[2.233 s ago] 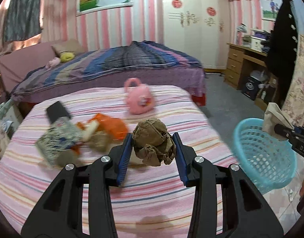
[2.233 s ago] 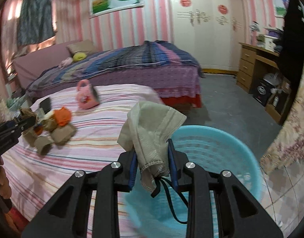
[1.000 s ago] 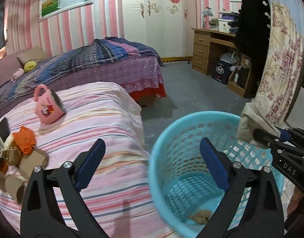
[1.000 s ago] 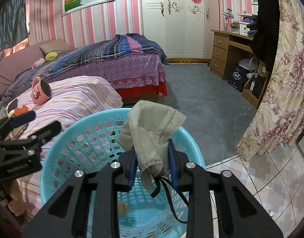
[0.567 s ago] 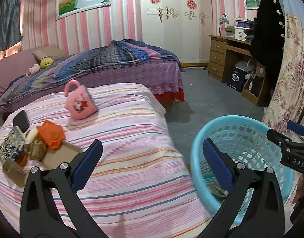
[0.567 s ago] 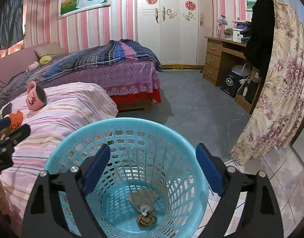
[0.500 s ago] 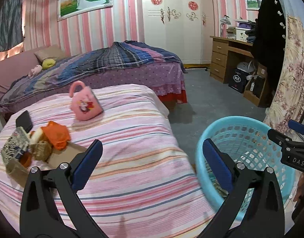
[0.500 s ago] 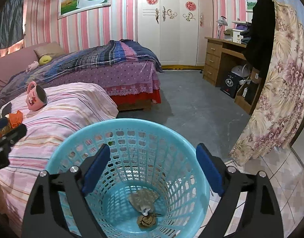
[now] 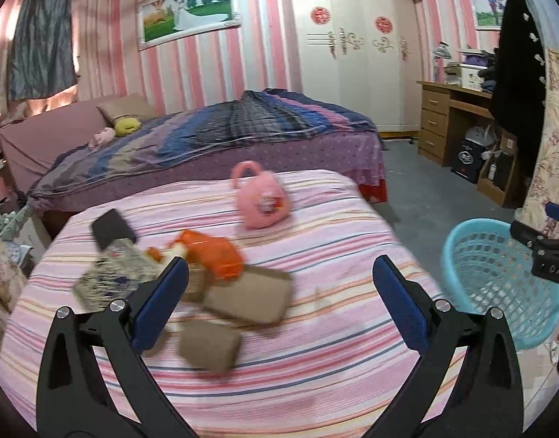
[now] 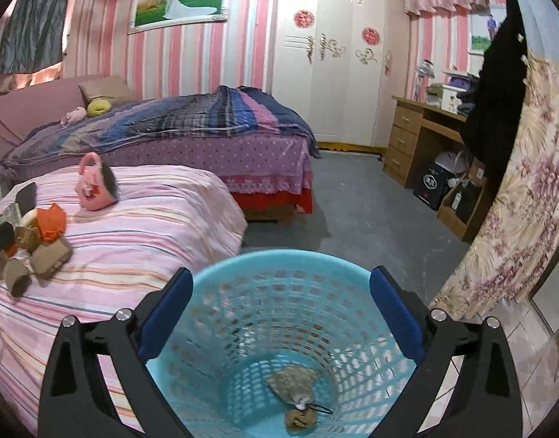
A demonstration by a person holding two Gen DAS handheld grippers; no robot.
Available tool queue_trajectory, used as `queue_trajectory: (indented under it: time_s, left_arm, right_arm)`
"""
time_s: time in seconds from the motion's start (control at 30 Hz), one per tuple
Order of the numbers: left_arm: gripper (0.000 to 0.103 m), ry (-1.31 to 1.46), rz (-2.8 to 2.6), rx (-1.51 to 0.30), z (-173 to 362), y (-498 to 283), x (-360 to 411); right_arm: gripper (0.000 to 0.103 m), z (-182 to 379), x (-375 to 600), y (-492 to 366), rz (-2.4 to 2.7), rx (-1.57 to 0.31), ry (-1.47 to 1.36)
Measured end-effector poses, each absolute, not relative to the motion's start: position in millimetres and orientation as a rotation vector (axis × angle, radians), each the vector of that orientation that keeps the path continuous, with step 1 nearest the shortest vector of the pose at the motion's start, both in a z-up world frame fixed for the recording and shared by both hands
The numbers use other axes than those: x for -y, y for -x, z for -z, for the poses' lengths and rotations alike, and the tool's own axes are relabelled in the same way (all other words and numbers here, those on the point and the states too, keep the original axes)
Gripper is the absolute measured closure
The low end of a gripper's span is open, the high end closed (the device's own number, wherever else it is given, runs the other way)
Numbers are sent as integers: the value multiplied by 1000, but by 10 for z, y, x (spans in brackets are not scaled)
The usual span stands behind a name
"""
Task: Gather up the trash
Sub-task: 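Move both empty tools back toward the items on the bed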
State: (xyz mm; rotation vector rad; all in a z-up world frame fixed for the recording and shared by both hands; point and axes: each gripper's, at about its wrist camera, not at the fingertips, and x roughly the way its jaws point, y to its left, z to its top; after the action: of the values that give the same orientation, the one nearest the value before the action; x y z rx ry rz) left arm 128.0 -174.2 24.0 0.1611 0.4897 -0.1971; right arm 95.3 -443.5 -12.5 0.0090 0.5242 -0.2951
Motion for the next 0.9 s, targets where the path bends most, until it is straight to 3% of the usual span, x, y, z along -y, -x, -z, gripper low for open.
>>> queue_trajectory:
  time_s: [0.33, 0.9]
  left_arm:
    - [5, -145, 62, -517, -220, -1378, 682]
    - [5, -74, -20, -607, 203, -1443, -307]
  right_arm:
    - [7, 42, 3835, -1069, 228, -506, -12]
    - [7, 277, 2603, -1424, 15, -587, 81]
